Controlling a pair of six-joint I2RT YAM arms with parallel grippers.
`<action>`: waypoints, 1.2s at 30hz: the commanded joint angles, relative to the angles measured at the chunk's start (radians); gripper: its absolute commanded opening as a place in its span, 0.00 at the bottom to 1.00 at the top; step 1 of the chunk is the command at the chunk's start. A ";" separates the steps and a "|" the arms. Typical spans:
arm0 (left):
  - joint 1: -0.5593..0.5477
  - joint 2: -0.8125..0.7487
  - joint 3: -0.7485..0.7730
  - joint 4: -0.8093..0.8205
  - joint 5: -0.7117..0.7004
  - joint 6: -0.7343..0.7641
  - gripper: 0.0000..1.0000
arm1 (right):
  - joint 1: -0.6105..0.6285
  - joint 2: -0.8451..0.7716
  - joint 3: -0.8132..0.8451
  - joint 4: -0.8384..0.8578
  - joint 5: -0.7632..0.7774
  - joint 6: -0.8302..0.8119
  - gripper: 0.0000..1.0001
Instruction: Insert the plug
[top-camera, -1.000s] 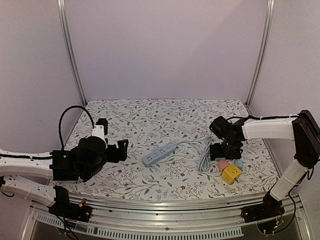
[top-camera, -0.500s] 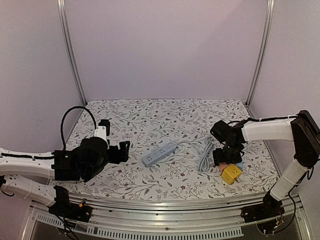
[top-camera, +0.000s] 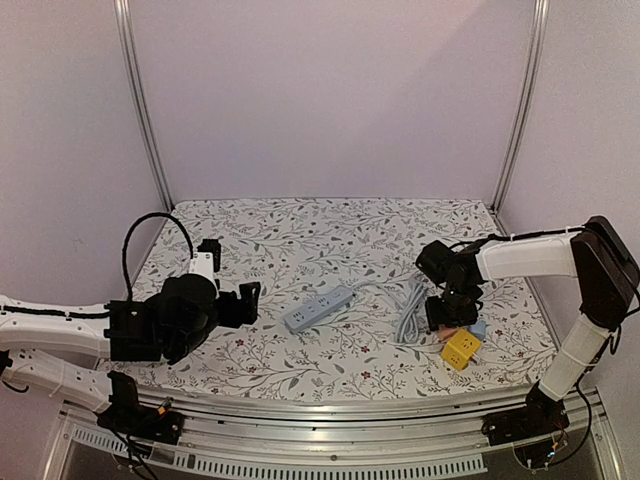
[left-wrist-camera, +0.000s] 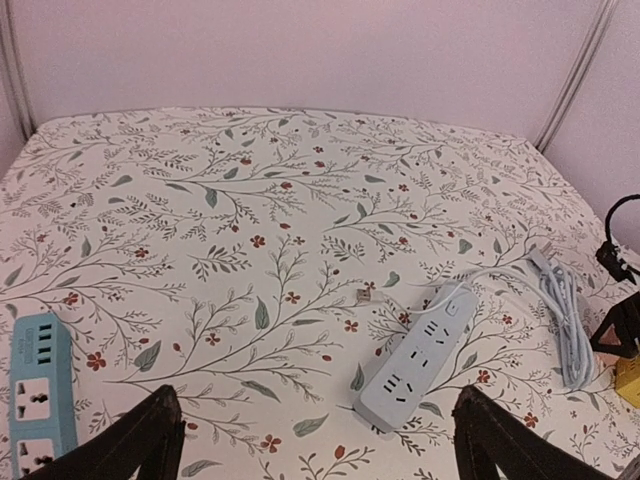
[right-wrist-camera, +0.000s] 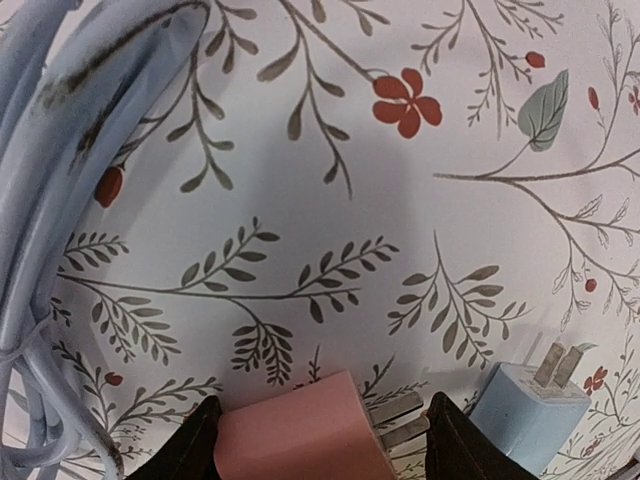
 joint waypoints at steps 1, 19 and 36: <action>0.015 0.005 0.004 0.004 -0.001 0.009 0.93 | 0.006 0.043 0.046 0.001 0.030 -0.008 0.45; 0.016 -0.064 -0.008 -0.051 -0.067 -0.024 0.94 | 0.186 -0.062 0.249 -0.025 0.172 0.164 0.48; 0.021 -0.272 -0.110 -0.046 -0.131 -0.043 0.93 | 0.471 0.304 0.527 0.200 0.071 0.197 0.46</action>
